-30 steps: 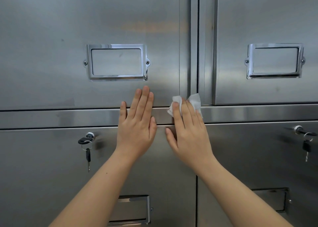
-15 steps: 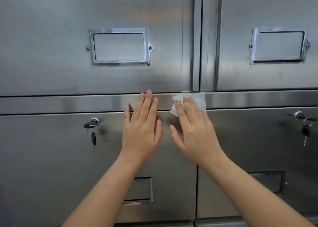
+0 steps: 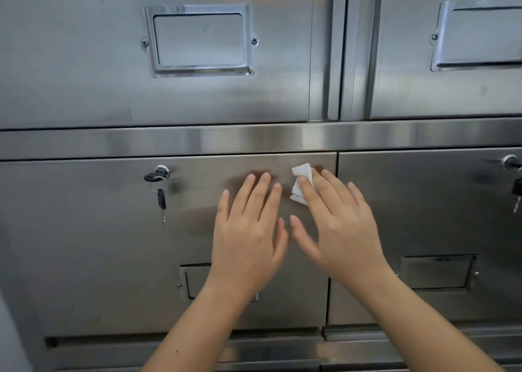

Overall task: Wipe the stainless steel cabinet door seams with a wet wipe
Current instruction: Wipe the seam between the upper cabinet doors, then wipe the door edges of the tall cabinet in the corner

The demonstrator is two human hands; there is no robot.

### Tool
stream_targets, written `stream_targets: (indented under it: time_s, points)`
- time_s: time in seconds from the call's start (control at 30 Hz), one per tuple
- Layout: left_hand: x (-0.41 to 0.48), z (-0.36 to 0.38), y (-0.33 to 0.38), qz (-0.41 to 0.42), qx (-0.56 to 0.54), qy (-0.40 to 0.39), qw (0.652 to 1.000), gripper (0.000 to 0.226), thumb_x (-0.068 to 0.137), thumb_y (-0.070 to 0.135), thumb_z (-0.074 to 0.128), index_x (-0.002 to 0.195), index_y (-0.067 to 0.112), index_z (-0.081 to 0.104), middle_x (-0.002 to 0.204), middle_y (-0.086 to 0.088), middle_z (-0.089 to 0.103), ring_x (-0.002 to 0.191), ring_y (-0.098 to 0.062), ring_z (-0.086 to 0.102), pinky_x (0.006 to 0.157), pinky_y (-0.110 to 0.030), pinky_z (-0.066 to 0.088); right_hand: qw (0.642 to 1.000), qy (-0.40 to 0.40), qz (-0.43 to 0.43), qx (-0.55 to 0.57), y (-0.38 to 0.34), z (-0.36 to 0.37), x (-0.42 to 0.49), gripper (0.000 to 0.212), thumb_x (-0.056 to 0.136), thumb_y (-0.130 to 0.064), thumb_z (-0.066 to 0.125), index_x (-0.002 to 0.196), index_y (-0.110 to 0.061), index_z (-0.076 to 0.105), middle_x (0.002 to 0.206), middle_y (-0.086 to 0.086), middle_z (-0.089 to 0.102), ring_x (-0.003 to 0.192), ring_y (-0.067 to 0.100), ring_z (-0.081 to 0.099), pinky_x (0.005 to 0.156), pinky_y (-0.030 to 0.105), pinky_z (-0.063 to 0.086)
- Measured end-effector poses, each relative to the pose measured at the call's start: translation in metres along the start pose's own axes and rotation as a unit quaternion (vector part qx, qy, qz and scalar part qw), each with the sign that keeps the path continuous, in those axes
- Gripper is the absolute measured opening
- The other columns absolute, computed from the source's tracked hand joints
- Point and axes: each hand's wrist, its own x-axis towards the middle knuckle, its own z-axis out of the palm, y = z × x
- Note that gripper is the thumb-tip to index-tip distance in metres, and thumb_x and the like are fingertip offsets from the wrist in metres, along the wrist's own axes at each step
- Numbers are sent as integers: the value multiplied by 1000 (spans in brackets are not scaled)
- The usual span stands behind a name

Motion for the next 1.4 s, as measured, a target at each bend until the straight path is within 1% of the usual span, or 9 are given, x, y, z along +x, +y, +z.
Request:
stream_targets:
  time_s: [0.37,0.5,0.63,0.77,0.87,1.03,1.13,1.27,1.4]
  points:
    - [-51,-9,6,-36,-31,-63,997,46,83,25,40,120,7,61,127,-9,58,121,-27,52,97,-52,37,994,-95,46,13,-12,-9,-54,52,84,-38,43,115,-2,64,119,14,63,110,32,60,87,49,48]
    - [-67,-11,10,-43,-51,-70,995,45,84,24,40,120,7,60,128,-10,57,121,-27,52,98,-51,37,992,-109,59,21,-23,-14,-70,52,83,-38,44,114,-2,65,118,14,64,109,32,61,86,49,48]
    - [-84,-12,16,-52,-79,-75,993,44,83,23,41,118,7,62,127,-10,58,120,-27,52,97,-52,38,986,-142,83,18,-32,-21,-89,52,82,-37,44,113,-2,65,118,13,64,108,31,62,85,49,49]
    - [-104,-14,27,-60,-93,-108,988,44,83,23,40,117,6,63,127,-10,58,120,-28,52,97,-52,37,978,-184,93,2,-34,-34,-108,53,83,-38,42,114,-2,65,119,14,63,110,32,61,87,51,48]
    - [-112,-14,36,-62,-127,-131,981,45,83,24,39,115,6,63,126,-11,58,120,-29,52,97,-54,36,972,-206,109,-11,-33,-45,-119,53,84,-38,42,117,-2,63,120,13,62,112,31,59,88,50,47]
    - [-118,-9,61,-51,-183,-148,971,45,83,24,38,115,6,63,125,-10,59,120,-28,52,99,-53,31,965,-217,144,-32,-29,-66,-139,51,84,-37,43,116,-3,64,120,12,62,112,30,59,89,49,47]
    - [-118,-7,86,-44,-229,-155,960,45,83,24,38,114,7,64,123,-8,61,119,-27,53,98,-53,31,958,-228,161,-61,-18,-86,-153,51,84,-37,44,116,-3,64,120,12,63,112,30,60,88,49,48]
    - [-115,-4,129,8,-287,-160,945,44,82,23,39,112,6,66,121,-8,62,116,-27,56,95,-56,37,942,-241,205,-115,3,-123,-171,52,84,-37,43,117,-3,64,121,12,62,112,29,60,89,49,48]
    - [-107,-10,180,68,-336,-154,927,43,81,23,39,110,6,66,119,-8,64,114,-26,57,93,-55,40,919,-239,261,-174,23,-170,-189,52,84,-38,42,116,-4,64,120,12,63,110,29,61,87,49,48]
